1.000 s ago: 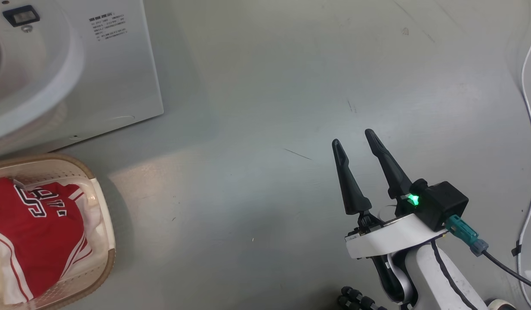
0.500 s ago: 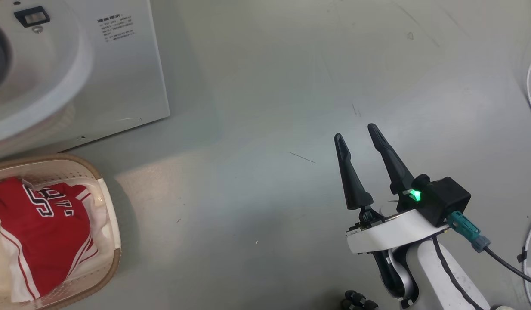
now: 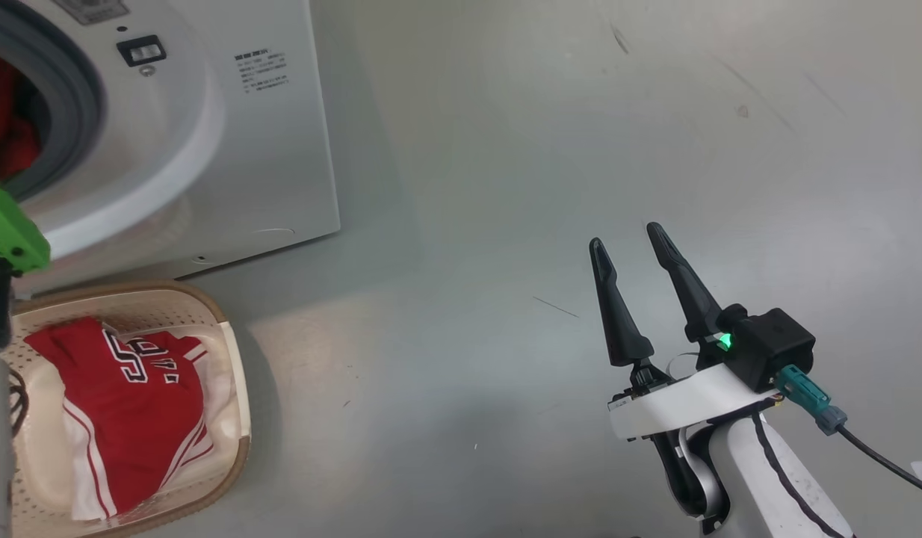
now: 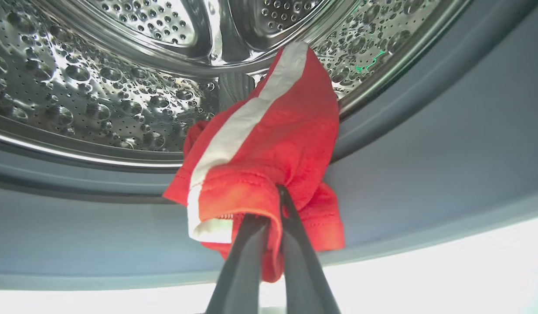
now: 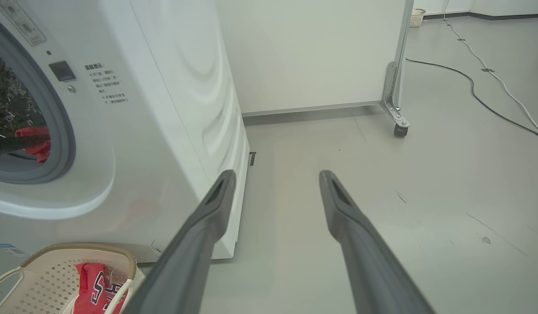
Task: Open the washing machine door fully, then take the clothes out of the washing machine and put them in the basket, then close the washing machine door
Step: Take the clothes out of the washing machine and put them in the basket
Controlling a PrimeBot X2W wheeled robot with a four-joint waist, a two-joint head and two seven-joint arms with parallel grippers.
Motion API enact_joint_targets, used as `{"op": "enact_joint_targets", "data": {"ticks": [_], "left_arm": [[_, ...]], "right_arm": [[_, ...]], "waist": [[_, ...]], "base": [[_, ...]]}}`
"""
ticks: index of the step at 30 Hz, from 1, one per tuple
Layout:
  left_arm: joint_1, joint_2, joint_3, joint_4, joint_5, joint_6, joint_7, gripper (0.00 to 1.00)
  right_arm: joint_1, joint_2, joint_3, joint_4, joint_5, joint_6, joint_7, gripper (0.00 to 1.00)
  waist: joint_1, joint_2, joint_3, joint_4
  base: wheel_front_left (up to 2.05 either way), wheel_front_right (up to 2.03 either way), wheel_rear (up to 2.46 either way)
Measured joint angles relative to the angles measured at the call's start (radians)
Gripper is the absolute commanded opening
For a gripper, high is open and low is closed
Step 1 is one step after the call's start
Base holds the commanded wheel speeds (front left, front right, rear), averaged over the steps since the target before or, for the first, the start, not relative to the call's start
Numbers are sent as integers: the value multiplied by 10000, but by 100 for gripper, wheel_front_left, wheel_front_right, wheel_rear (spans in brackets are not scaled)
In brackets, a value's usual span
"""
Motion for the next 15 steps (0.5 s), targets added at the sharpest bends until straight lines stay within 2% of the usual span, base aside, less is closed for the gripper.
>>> {"op": "enact_joint_targets", "data": {"ticks": [15], "left_arm": [[1385, -606, -1060, -63, 477, -98, -2023, 0]], "right_arm": [[172, -67, -313, 451, -6, 173, 0, 100]], "waist": [[0, 0, -1341, 1078]], "base": [[0, 0, 0]]}}
